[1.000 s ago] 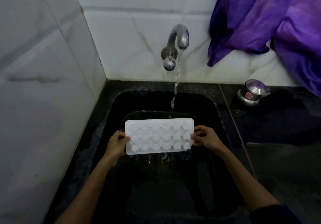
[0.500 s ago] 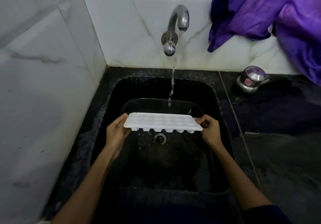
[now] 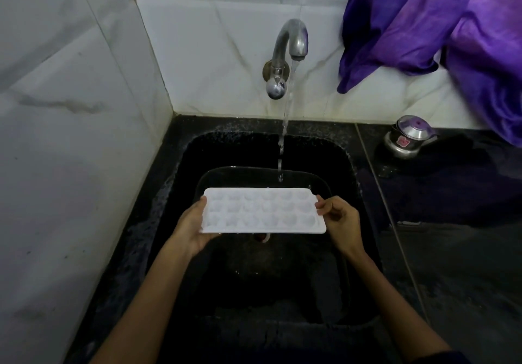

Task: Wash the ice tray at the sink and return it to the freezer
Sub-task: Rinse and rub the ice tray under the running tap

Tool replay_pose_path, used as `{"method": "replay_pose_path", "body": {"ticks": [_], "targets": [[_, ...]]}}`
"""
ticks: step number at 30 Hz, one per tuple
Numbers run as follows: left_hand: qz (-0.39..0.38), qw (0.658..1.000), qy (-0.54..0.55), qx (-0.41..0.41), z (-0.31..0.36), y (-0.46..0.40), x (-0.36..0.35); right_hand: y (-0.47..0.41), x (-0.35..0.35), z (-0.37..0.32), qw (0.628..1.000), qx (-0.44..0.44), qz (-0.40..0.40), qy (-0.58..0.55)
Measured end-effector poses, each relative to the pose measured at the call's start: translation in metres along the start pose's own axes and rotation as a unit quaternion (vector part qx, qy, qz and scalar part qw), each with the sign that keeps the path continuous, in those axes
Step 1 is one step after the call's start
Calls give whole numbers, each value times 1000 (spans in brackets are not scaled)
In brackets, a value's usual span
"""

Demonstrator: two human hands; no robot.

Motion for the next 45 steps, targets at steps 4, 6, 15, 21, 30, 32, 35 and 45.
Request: {"method": "replay_pose_path", "body": {"ticks": [4, 6, 15, 21, 30, 32, 35, 45], "targets": [[58, 996, -30, -59, 17, -2, 15, -20, -5, -22, 998, 24, -46, 46], [84, 991, -34, -94, 27, -1, 20, -30, -10, -39, 995, 42, -49, 75], [133, 971, -39, -197, 69, 2, 15, -69, -69, -64, 926, 48, -157, 339], [128, 966, -51, -220, 88, -5, 13, -91, -80, -71, 886, 118, -122, 431], [125, 973, -32, -189, 90, -11, 8, -101, -87, -68, 865, 123, -136, 468], [112, 976, -26, -183, 89, -9, 5, -102, -86, -71, 867, 133, -122, 465], [97, 979, -21, -178, 86, -5, -1, -102, -80, -74, 868, 148, -92, 464], [109, 979, -8, -169, 78, 3, -3, -98, -73, -78, 836, 161, -56, 521]]}}
Point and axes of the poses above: each hand's wrist, its own y-axis away from the middle knuckle, its own x-axis out of the back of the hand, z = x × y, the point moved 9 cm from there along -y, towards the middle knuckle, and after that the axes turned 2 degrees about -z, right-handed, at the moved point
